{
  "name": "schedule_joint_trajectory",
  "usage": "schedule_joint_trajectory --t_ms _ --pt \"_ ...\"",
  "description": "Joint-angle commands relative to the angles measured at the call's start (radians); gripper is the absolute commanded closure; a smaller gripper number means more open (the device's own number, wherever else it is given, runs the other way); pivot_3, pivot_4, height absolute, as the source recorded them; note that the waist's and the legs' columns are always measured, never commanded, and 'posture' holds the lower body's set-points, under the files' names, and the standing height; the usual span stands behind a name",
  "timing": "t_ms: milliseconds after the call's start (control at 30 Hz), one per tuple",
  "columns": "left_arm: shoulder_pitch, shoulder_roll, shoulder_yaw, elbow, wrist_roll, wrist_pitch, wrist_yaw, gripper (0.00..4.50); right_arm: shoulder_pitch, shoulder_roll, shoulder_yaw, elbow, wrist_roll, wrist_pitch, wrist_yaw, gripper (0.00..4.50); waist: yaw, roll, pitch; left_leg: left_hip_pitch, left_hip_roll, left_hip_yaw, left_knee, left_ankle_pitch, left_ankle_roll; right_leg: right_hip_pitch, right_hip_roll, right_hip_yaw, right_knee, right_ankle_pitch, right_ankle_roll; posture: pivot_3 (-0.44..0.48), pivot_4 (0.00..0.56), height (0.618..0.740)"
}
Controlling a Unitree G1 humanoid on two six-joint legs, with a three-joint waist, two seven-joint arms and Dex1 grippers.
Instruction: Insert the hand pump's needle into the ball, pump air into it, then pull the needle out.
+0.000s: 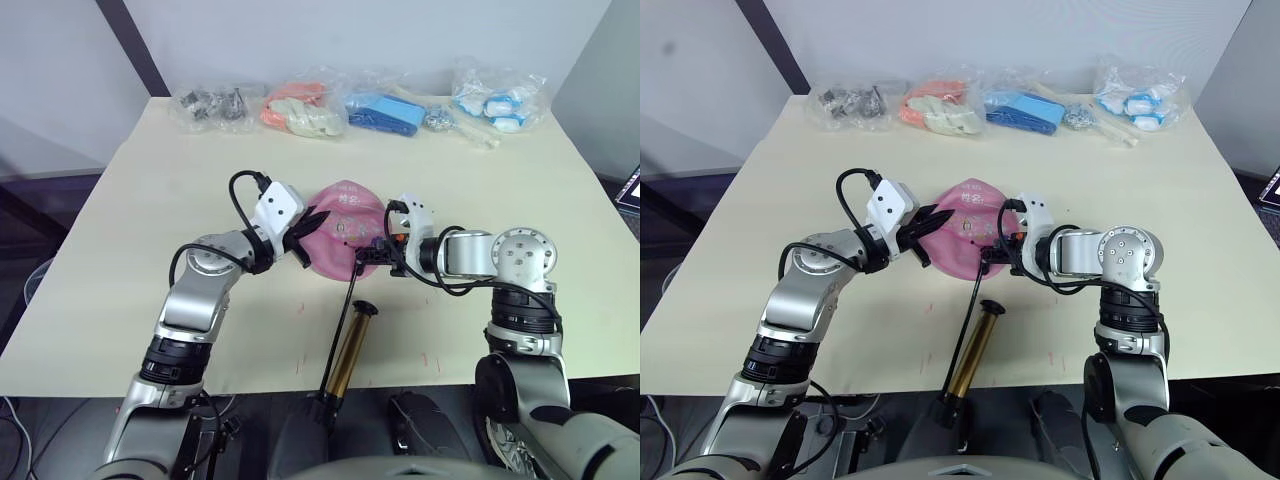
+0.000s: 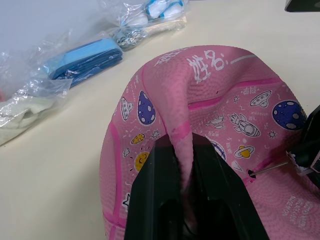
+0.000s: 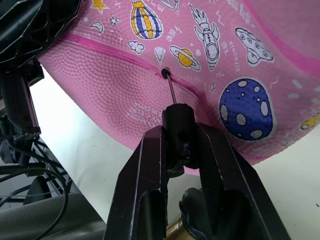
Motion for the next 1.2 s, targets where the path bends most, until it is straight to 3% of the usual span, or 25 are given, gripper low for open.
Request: schedule_joint_trajectory --t_ms 33,500,767,967,1200 --pt "0.018 -0.005 -0.032 0.004 -0.002 0.0 -0.023 4.47 0.009 -0.008 -0.012 0.019 -0.007 0.006 -0.045 4.15 0.0 0.0 0.0 0.0 0.0 0.0 0.0 0.0 0.0 0.0 0.0 0.0 0.0 0.0 0.0 0.0 0.15 0.74" --pt "0.024 -0.009 -0.034 0.001 -0.002 0.002 -0.019 4.47 0.017 -0.028 -0.018 0.031 -0.011 0.006 -0.057 4.15 0.001 0.001 -0.001 0.0 0.0 0.0 0.0 0.0 0.0 0.0 0.0 0.0 0.0 0.0 0.0 0.0 0.15 0.74" --pt "0.029 -0.016 -0.039 -0.007 -0.004 0.009 -0.022 4.47 -0.008 0.038 -0.071 0.068 -0.019 0.006 -0.106 4.15 0.0 0.002 -0.001 0.0 0.0 0.0 0.0 0.0 0.0 0.001 0.0 0.0 0.0 0.0 0.0 0.0 0.15 0.74" --pt "0.05 -0.015 -0.044 -0.029 -0.01 0.033 -0.031 4.47 -0.05 0.128 -0.195 0.114 -0.048 0.006 -0.199 4.15 -0.015 0.003 -0.004 0.002 0.001 0.0 0.0 0.0 0.0 0.001 0.001 0.0 0.0 0.0 0.0 0.0 0.15 0.74" --pt "0.067 -0.034 -0.033 -0.048 -0.051 0.128 -0.041 4.47 -0.1 0.205 -0.261 0.136 -0.062 0.006 -0.262 4.15 -0.025 0.006 -0.006 0.002 0.001 0.0 -0.001 0.0 0.0 0.001 0.001 0.0 0.0 0.0 -0.001 0.0 0.15 0.74"
